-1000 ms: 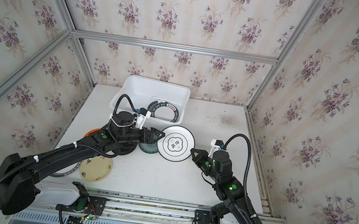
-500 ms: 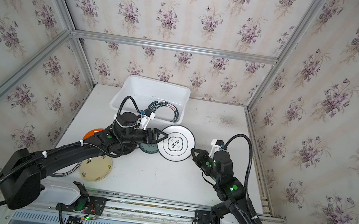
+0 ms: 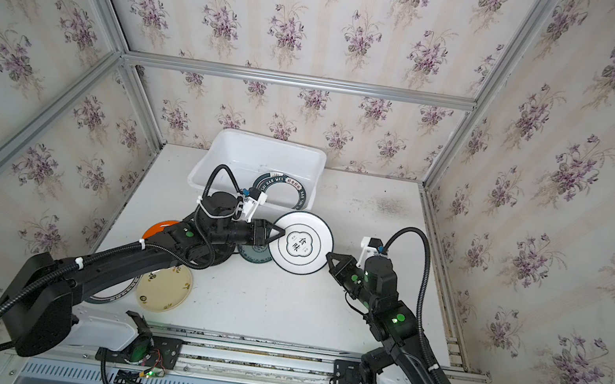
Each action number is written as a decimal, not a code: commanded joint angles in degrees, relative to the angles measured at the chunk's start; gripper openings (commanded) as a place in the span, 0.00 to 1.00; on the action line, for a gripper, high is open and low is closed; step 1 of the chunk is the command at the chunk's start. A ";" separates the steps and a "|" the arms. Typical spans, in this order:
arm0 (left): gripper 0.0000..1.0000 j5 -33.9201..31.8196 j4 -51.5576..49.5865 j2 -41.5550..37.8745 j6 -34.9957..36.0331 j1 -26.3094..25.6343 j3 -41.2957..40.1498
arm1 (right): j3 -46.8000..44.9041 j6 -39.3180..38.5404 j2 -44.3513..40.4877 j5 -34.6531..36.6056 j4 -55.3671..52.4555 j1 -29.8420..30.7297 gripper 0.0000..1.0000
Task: Place the plates into the plastic bin on the countertop
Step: Place the plate in the plastic bin.
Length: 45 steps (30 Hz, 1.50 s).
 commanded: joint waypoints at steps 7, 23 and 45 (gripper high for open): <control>0.16 2.41 2.50 0.66 0.03 -0.18 0.87 | -0.07 -0.76 0.53 -1.69 4.82 0.01 0.00; 0.00 1.30 0.43 1.04 1.39 -0.11 2.27 | -0.84 -1.42 -0.93 -2.16 5.20 -0.03 0.53; 0.00 -0.85 -10.19 9.50 2.71 8.56 22.59 | 6.11 -4.79 11.91 -5.88 8.75 -0.03 1.00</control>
